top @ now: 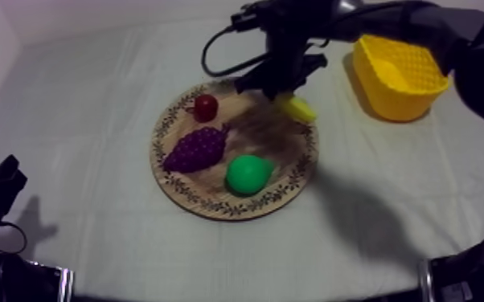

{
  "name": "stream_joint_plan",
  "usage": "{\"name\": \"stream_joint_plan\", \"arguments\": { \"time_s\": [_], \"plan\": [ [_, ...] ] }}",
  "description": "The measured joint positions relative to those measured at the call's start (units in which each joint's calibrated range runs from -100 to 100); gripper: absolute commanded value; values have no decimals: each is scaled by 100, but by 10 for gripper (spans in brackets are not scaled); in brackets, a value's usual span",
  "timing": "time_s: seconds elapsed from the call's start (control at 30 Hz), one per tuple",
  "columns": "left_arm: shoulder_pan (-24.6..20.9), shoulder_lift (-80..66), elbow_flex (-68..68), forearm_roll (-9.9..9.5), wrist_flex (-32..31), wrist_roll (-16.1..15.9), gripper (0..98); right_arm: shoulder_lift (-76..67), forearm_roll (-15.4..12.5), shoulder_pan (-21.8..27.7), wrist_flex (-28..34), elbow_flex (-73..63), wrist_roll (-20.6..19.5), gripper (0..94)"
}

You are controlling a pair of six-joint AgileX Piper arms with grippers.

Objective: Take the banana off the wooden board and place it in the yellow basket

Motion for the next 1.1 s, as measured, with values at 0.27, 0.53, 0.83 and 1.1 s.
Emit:
{"name": "stream_joint_plan", "arguments": {
  "time_s": [0.27,0.53,0.83,1.1],
  "plan": [
    [0,0,0,0,0,0,1,-1104,435,406,-141,305,-53,63],
    [0,0,0,0,0,0,1,-2057,852,962,-423,621,-25,65],
    [0,0,0,0,0,0,1,-2384,877,1723,-1014,946,252,65],
    [0,0,0,0,0,0,1,-2366,840,2250,-1501,1460,492,65]
  ]
}}
